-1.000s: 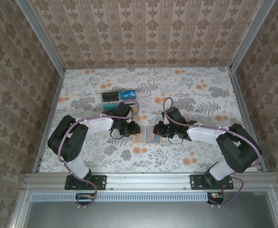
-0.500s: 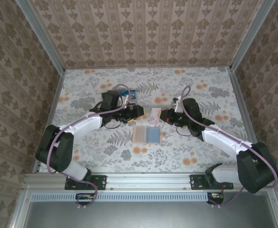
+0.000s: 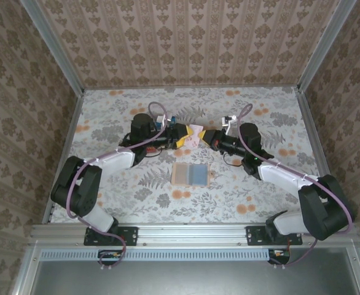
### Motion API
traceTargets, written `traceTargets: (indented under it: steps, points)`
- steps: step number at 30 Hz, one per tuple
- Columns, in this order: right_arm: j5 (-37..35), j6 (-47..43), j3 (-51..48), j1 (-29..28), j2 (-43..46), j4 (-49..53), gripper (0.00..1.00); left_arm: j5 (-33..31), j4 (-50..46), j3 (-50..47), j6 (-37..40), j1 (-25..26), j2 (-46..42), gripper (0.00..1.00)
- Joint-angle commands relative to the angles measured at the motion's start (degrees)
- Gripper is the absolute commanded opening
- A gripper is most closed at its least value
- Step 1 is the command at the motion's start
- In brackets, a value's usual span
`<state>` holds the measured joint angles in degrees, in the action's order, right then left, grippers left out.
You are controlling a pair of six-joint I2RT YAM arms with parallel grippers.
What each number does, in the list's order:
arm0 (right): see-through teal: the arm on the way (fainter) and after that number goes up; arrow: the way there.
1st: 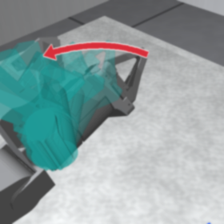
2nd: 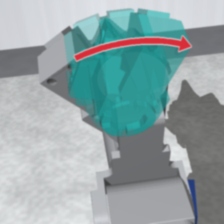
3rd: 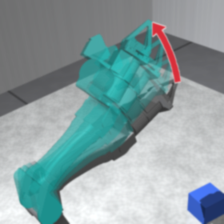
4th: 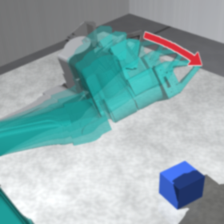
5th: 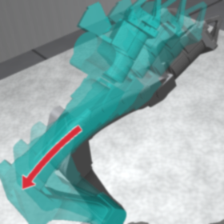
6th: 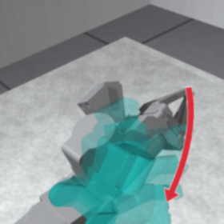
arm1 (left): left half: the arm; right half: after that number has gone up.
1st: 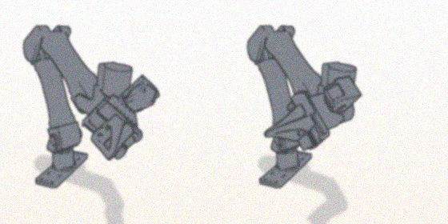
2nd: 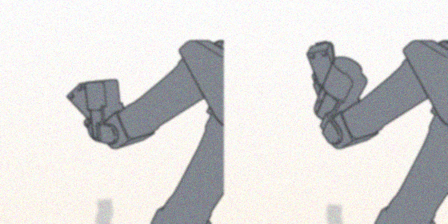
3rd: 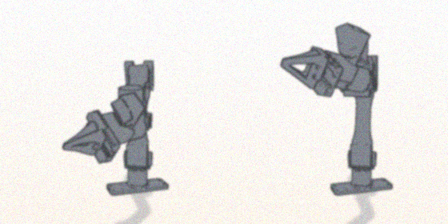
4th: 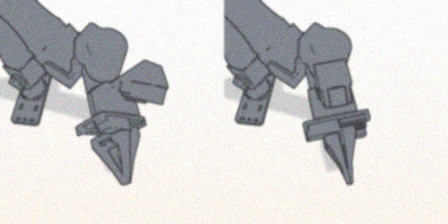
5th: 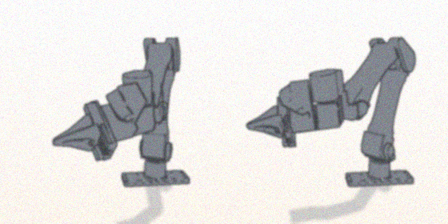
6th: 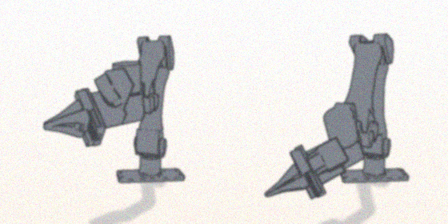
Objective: Take the credit cards out of the card holder
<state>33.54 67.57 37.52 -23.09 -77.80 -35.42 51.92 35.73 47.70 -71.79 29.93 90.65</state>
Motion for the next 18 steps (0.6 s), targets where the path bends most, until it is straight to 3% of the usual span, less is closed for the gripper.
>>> traceTargets:
  steps: [1,11,13,14,18]
  points:
    - [1.92,2.48,2.08,0.28,-0.67,-4.56,0.00,2.66,5.75,1.16,-2.30,-0.20,-0.05,0.47]
    - [2.91,2.52,1.75,0.41,-1.04,-4.31,0.00,3.71,6.66,0.48,-2.27,-1.92,-0.99,0.19]
    - [2.91,2.22,1.68,0.40,-1.21,-3.76,0.00,3.80,6.25,0.47,-1.48,-2.15,-1.34,0.09]
    - [2.69,1.70,1.68,0.35,-1.15,-2.89,0.02,3.82,5.49,0.54,-0.36,-2.37,-1.66,0.01]
    - [-0.26,-1.42,1.16,0.39,0.51,3.41,0.30,2.88,-5.40,1.88,8.99,-3.25,-4.55,0.00]
